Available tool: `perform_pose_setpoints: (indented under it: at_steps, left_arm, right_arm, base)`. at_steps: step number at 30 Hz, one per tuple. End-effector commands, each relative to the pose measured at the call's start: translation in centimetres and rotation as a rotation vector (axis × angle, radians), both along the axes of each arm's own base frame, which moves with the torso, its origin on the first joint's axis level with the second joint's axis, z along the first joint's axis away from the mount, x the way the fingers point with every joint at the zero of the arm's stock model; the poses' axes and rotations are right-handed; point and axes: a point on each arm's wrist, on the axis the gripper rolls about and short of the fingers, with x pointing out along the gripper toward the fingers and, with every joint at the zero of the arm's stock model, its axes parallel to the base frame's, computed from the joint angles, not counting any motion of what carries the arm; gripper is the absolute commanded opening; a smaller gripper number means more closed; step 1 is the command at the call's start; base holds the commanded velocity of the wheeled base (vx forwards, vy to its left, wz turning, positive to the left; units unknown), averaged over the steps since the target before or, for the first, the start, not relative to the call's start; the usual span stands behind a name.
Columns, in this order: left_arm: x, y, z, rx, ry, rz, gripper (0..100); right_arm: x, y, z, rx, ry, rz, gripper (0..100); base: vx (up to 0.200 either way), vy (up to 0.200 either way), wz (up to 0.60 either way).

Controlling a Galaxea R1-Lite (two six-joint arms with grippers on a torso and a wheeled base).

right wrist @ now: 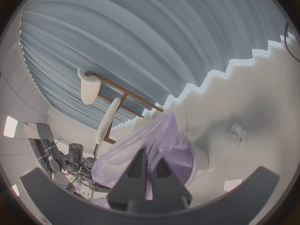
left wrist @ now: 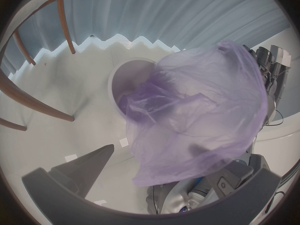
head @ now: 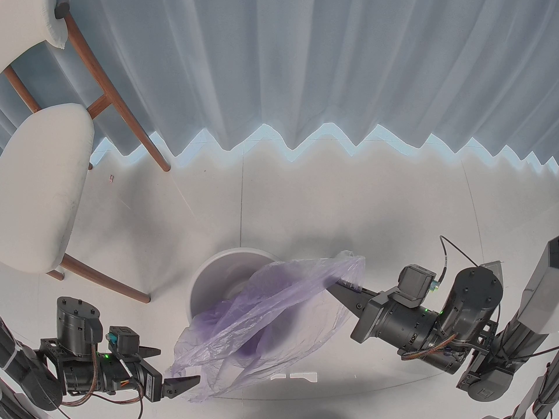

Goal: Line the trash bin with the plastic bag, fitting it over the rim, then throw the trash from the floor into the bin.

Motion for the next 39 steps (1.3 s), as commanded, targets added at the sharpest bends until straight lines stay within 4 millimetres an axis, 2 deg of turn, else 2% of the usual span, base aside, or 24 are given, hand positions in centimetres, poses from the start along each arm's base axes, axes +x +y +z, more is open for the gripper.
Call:
perform_pose_setpoints:
  at_steps: [1, 3, 4, 15, 19, 29, 35, 39]
  left_arm:
    - [1.1, 0.3, -1.5, 0.020, 0.054, 0.036, 100]
    - [1.5, 0.2, -1.7, 0.014, 0.032, 0.038, 100]
    - [1.7, 0.1, -1.7, 0.011, 0.024, 0.036, 0]
    - [3.1, -0.3, -3.3, -0.011, -0.024, 0.036, 0]
    - [3.7, -0.4, -3.0, -0.036, -0.079, 0.041, 0]
    - [4.0, 0.9, -0.9, -0.067, -0.198, 0.104, 0]
    - [3.6, 0.3, 0.2, -0.092, -0.257, 0.070, 0]
    - [3.8, 0.2, 0.3, -0.097, -0.276, 0.070, 0]
  right_arm:
    - [0.1, 0.1, -0.2, 0.002, -0.002, 0.000, 0]
    - [0.1, 0.1, -0.2, 0.001, -0.001, 0.000, 0]
    - [0.1, 0.1, -0.3, -0.001, 0.002, 0.002, 0]
    - [0.0, 0.2, -0.4, -0.003, 0.006, 0.006, 0]
    - [-0.1, 0.3, -0.6, -0.010, 0.016, 0.008, 0]
    - [0.3, 0.7, -3.2, -0.067, 0.086, 0.010, 0]
    - [0.4, 0.8, -4.5, -0.096, 0.124, 0.010, 0]
    - [0.4, 0.9, -4.6, -0.099, 0.127, 0.011, 0]
  base:
    - [0.000, 0.000, 0.00]
    - [0.000, 0.000, 0.00]
    - [0.000, 0.000, 0.00]
    - [0.000, 0.000, 0.00]
    - [0.000, 0.000, 0.00]
    - [0.000, 0.000, 0.00]
    - [0.200, 0.000, 0.00]
    - [0.200, 0.200, 0.00]
